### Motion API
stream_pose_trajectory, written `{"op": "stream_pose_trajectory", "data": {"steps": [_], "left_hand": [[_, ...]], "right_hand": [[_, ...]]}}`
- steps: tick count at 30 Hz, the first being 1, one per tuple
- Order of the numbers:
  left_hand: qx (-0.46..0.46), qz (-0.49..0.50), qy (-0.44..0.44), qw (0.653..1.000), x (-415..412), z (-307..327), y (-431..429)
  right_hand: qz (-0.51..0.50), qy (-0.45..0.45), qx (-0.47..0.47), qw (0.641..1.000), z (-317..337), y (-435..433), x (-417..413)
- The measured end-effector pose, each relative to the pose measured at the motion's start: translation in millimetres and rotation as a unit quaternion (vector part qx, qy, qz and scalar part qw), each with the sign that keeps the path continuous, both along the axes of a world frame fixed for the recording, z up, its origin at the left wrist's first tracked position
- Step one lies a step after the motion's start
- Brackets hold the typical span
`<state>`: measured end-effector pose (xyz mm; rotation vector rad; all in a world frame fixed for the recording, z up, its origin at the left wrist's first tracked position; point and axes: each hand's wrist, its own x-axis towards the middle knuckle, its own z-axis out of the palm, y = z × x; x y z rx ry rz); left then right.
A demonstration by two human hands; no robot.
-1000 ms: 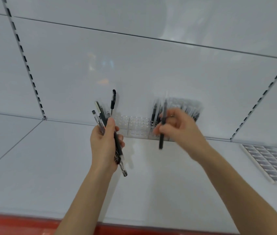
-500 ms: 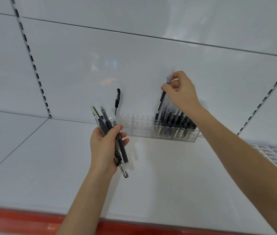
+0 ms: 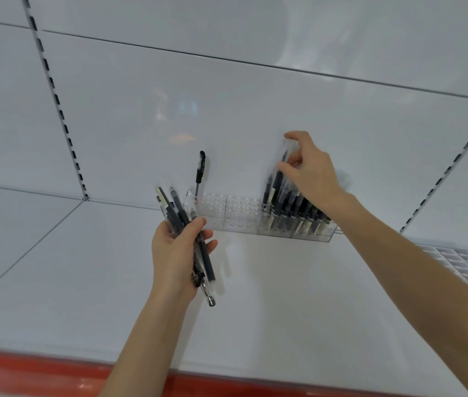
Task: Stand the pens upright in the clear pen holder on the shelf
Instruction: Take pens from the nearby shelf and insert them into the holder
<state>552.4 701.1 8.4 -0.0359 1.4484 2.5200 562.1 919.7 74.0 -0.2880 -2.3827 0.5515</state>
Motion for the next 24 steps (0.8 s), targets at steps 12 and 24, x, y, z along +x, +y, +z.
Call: {"op": "stream_pose_trajectory", "data": {"steps": [12,24], "left_hand": [[0.010,-0.009,0.004,1.000,2.4,-1.3,-1.4],[0.020,-0.022,0.012,0.999,3.6,-3.1,-0.3]], "right_hand": [[0.011,-0.011,0.079,0.997,6.4,-0.2,-0.7],[0.002,0.024,0.030,0.999,5.4,-1.6,-4.1]]}}
